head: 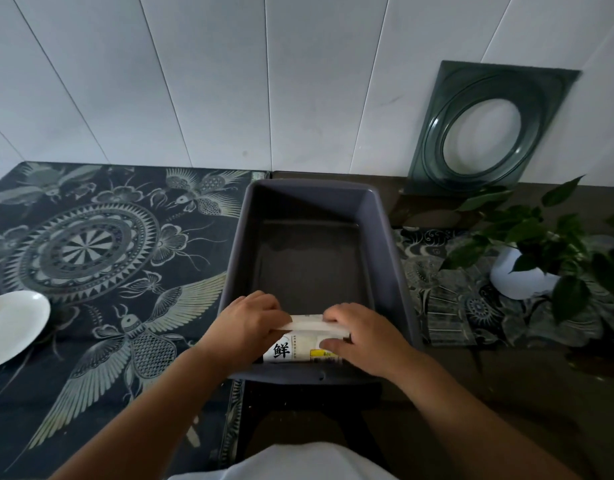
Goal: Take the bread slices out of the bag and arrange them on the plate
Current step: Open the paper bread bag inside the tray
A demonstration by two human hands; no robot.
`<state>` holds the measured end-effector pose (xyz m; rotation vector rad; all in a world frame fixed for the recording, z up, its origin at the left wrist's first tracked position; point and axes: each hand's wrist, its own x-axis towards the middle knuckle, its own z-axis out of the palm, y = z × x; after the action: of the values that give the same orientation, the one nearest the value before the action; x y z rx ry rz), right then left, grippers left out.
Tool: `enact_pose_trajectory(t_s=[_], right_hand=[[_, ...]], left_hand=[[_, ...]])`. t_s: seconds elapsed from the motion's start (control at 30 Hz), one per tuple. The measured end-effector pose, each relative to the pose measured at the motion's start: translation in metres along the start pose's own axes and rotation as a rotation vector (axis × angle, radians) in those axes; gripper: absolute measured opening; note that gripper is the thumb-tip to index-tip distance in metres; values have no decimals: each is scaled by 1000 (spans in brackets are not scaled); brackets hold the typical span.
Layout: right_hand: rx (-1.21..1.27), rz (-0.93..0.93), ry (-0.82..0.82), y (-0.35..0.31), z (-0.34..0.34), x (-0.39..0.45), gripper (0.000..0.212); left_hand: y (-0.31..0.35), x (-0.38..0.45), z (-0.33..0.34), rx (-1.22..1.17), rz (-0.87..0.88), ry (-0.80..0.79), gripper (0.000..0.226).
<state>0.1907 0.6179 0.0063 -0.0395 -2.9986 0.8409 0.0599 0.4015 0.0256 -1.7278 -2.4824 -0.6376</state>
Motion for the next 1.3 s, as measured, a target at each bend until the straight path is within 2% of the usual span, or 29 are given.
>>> enact_pose_trajectory(t_s=[0.03, 0.1, 0.27, 0.33, 0.43, 0.53, 0.67, 0.8, 0.9, 0.97, 1.07, 1.2, 1.23, 1.3], right_hand=[[-47, -88, 39, -2, -3, -1, 31], [-26, -132, 53, -6, -10, 1, 35], [223, 47, -93, -3, -18, 7, 19], [328, 128, -157, -2, -17, 8, 25], [454, 238, -180, -1, -11, 10, 30], [607, 294, -151, -2, -11, 9, 27], [645, 331, -222, -5, -13, 4, 19], [680, 374, -218, -7, -18, 4, 20], [719, 425, -126, -8, -20, 8, 25], [654, 483, -8, -7, -23, 16, 25], [359, 424, 123, -6, -33, 36, 25], [36, 308, 232, -16, -45, 55, 21], [-60, 235, 295, -22, -44, 53, 16], [-249, -61, 382, -33, -43, 43, 13]], left_hand=[[-1, 0, -3, -16, 22, -34, 9], [-1, 0, -9, -84, 17, -108, 13], [2, 9, -14, -230, -137, -135, 12], [3, 9, -15, -181, -179, -161, 11], [9, 5, -9, 26, -52, -10, 12], [19, 2, -1, 126, 62, 33, 24], [25, -1, 10, 93, -38, -17, 32], [30, -7, 11, 134, 26, 9, 13], [36, -14, 8, 192, 65, 44, 14], [44, -22, 4, 160, 144, 16, 17], [49, -31, -3, 145, 206, -146, 15], [52, -17, -13, 244, 115, -307, 51], [52, -11, -16, 275, 98, -323, 51], [49, 0, -20, 320, 79, -365, 34]])
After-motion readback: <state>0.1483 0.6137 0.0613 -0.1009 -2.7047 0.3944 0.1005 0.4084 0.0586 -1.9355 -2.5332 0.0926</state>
